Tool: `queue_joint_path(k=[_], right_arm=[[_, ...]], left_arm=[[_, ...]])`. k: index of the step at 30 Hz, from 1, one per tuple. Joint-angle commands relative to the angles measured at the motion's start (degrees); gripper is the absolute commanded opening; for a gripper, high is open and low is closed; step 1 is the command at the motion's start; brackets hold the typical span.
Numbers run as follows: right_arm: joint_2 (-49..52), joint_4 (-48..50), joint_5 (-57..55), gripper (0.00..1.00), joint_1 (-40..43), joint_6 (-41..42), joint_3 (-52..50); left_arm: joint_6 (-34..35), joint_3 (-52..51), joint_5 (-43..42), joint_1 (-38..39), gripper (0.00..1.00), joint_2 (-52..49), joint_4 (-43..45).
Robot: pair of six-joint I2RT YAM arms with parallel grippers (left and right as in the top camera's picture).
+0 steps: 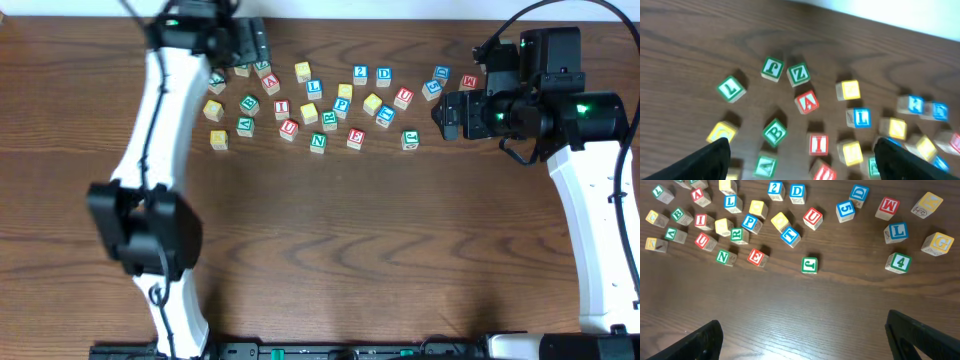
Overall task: Spell out AI2
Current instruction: 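Raise both arms and move the left gripper over the red A block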
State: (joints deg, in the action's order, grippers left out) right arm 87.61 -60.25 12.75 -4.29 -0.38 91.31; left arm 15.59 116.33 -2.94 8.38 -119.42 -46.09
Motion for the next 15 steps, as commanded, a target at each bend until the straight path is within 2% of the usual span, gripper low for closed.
queue_joint_path(k=[1,4,8,15], right_arm=[[-0.07,-0.46,0.96,0.99,0.02,0.15,1.31],[-0.07,-0.90,0.94,0.99,-0.04,0.13,1.25],[-0.07,-0.87,0.96,0.99,-0.26,0.15,1.25],[-0.07,-0.92,0.96,0.99,-1.22,0.13,1.22]], left_arm=[[5.66,2.03,5.92,1.73,0.88,-3.56,1.77],[9.66,2.03,7.19,2.69,0.79,-6.58,2.97],[14.23,2.03,8.46,3.19,0.78,-10.29,4.94],[15.37,2.03,8.02,3.78,0.75,-15.82,9.40]])
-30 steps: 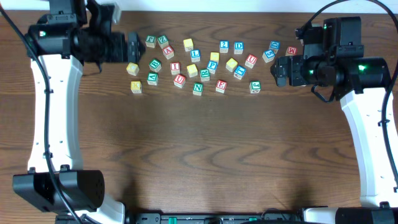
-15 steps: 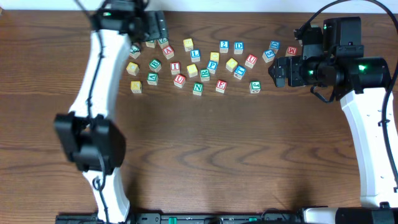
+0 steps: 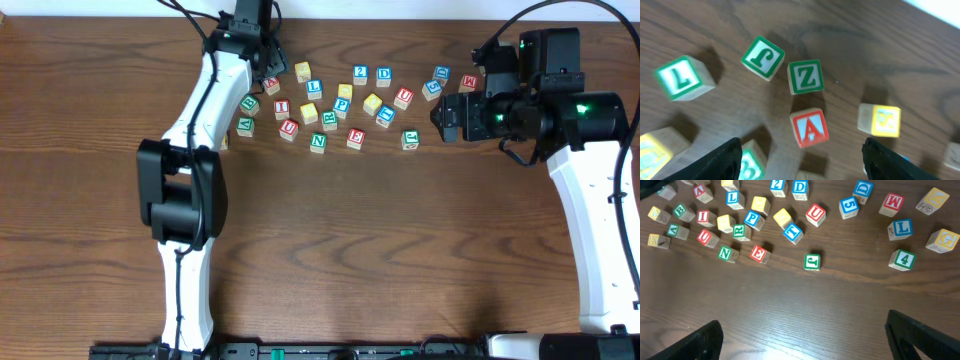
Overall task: Spell out AI2
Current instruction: 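Raise both arms and move the left gripper over the red A block, then lower the left gripper and close it on the red A block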
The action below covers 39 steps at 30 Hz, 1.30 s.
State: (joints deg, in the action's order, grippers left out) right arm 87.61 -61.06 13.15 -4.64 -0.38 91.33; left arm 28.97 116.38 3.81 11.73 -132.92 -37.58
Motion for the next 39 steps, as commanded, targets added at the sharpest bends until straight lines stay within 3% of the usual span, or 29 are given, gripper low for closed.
queue_joint_path(k=[1,13,24,39], right_arm=[[-0.07,-0.09,0.57,0.99,-1.05,0.13,1.20],[-0.07,-0.07,0.55,0.99,-1.14,0.11,1.20],[-0.07,-0.09,0.55,0.99,-1.14,0.13,1.18],[-0.04,0.00,0.57,0.99,-1.14,0.13,1.18]], left_arm=[[1.95,1.99,1.27,0.63,0.76,-2.73,1.29],[1.55,1.99,1.66,2.08,0.72,-7.61,5.79],[1.57,1.97,3.34,2.05,0.53,-8.26,6.49],[1.60,1.46,6.12,2.08,0.52,-8.28,8.22]])
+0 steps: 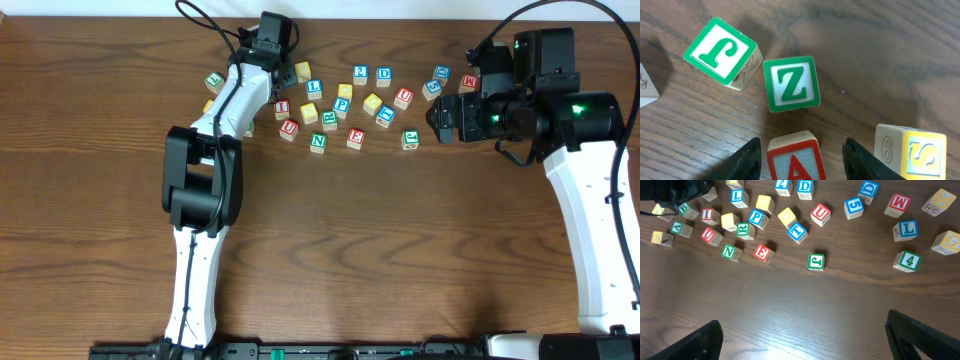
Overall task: Spell out AI2
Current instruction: 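Lower the left gripper and close it on the red A block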
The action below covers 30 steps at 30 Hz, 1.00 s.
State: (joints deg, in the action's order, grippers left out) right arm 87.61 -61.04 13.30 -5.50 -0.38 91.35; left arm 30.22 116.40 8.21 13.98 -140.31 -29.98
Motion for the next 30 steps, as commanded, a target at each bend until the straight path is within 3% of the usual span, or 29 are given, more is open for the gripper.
queue_joint_path(k=[1,30], right_arm=[[-0.04,-0.02,0.39,0.99,-0.28,0.13,1.16],[-0.04,0.37,0.39,0.99,-0.28,0.11,1.16]], left_arm=[[0.35,1.22,1.73,-0.17,0.52,-0.90,1.01],[0.52,-1.22,1.70,-0.07,0.47,-1.81,3.06]])
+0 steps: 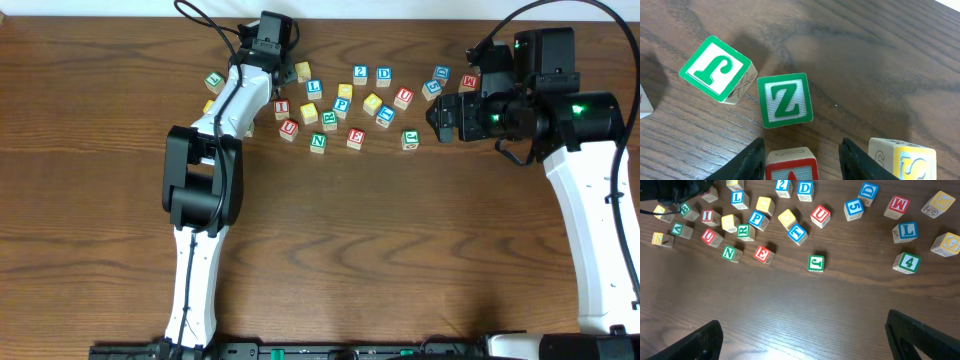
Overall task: Spell out AI2
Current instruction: 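Lower the left gripper and close it on the red A block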
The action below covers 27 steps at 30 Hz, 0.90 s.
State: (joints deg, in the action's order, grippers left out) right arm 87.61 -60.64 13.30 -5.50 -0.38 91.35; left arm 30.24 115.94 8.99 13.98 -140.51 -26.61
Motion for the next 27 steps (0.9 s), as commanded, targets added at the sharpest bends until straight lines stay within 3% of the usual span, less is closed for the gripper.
queue_joint_path(k=[1,17,21,27], right_arm=[[-0.04,-0.02,0.39,0.99,-0.28,0.11,1.16],[-0.04,-0.07,0.39,0.99,-0.28,0.11,1.16],[-0.04,-0.02,0.39,0.99,-0.31,0.11,1.16],[0.00,0.00,0.39,0.99,-0.28,0.11,1.16]], left_arm=[[0.52,-0.76,0.87,-0.02,0.47,-1.62,-0.52],[0.52,-2.21,0.68,0.31,0.39,-1.64,-2.01],[0.50,-2.21,0.70,0.31,0.29,-1.64,-2.08],[0.35,-1.97,0.72,0.31,0.28,-1.44,-2.25]])
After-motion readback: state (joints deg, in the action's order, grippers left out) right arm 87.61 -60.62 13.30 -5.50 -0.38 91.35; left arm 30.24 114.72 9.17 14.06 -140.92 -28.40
